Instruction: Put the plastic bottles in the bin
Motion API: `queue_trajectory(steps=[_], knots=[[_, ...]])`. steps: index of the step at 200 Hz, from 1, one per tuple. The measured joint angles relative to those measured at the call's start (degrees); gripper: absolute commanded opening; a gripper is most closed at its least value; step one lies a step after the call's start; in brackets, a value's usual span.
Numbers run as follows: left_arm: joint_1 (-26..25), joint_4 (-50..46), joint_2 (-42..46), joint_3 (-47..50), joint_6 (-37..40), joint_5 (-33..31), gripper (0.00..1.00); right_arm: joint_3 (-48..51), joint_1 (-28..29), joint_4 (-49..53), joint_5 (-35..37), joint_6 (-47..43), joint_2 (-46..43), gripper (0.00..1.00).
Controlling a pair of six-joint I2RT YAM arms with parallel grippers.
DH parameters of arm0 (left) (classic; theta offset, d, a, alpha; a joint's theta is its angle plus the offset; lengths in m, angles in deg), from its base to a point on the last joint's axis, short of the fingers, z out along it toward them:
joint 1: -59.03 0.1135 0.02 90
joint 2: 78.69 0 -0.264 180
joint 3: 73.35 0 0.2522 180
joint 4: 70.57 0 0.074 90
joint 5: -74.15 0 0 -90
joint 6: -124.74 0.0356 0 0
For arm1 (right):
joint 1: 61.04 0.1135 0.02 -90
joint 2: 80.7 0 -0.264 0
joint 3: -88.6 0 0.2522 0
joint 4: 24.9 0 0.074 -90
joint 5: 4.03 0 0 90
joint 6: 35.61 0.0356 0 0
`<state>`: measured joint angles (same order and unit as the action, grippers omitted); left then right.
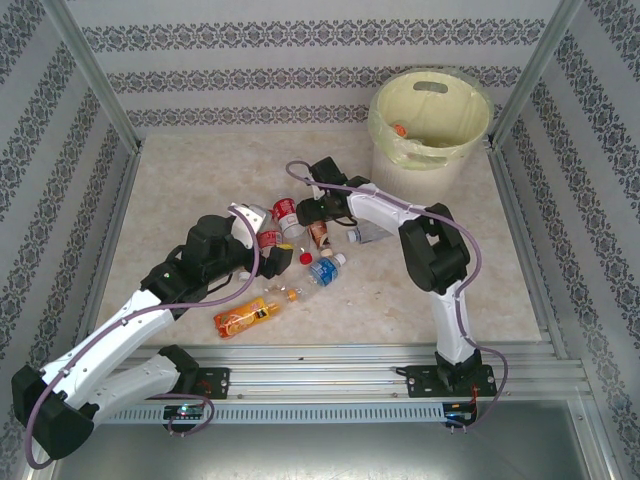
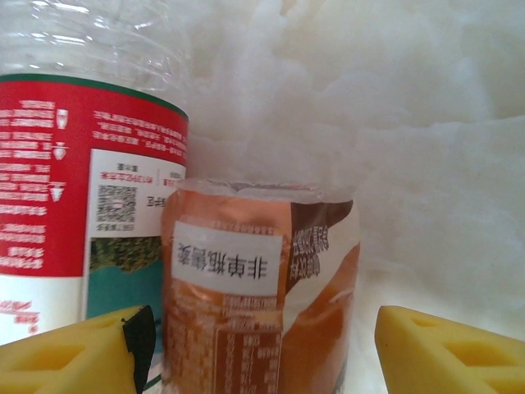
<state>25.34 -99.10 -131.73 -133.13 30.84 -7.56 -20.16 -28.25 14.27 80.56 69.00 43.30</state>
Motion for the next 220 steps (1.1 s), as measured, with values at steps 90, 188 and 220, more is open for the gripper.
queue_trajectory(steps=[90,188,220], knots=[[0.0,0.0,0.0,0.0,0.0,0.5,1.0,-1.8,0.0,0.9,-0.5,0.0,2.4,0.59],[0.0,1.5,1.7,1.2,0.0,5.5,1.0,0.3,-0.4,2.8,-0.1,-1.5,-12.7,0.57],[0.0,5.4,4.1,3.9,-0.9,8.6,1.0,0.8,-0.4,3.3,0.0,-1.6,-19.5,0.57]])
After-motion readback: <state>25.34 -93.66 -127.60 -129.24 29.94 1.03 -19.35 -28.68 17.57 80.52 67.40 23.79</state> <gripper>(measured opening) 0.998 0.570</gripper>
